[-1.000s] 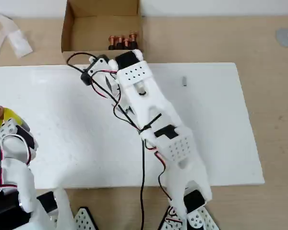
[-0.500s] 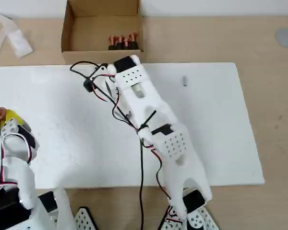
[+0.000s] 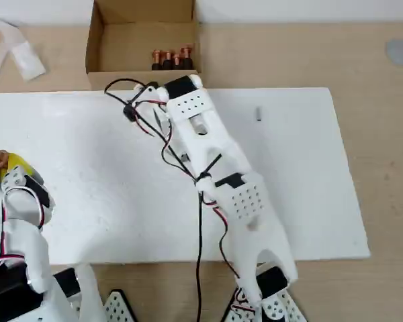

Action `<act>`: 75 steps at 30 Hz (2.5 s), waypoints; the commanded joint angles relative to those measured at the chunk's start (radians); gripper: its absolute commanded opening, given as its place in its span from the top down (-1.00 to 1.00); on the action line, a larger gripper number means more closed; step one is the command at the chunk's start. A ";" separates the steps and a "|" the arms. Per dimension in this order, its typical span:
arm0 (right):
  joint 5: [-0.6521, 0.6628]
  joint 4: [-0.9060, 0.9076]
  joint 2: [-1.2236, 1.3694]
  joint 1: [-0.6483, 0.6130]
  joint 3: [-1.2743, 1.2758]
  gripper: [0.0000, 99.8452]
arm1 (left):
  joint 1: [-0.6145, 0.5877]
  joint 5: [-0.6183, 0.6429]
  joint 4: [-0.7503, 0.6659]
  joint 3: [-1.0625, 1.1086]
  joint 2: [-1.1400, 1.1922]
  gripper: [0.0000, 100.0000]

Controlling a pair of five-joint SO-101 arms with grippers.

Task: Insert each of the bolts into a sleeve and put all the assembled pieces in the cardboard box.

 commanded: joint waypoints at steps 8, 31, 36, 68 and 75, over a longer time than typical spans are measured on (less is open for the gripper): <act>-0.005 0.009 0.031 -0.024 0.008 0.98 | 0.015 -0.005 -0.006 -0.009 -0.005 0.99; -0.190 0.052 -1.024 0.012 0.108 0.98 | 0.015 0.080 -0.115 -0.118 -0.001 0.99; -0.189 0.051 -1.294 -0.022 0.338 0.98 | 0.023 0.129 -0.239 -0.057 -0.001 0.99; -0.414 -1.109 -2.543 -0.213 2.169 0.98 | 0.864 0.144 -0.792 0.222 -0.005 0.99; -0.408 -1.111 -2.549 -0.208 2.169 0.98 | 0.865 0.141 -0.606 0.157 0.001 0.99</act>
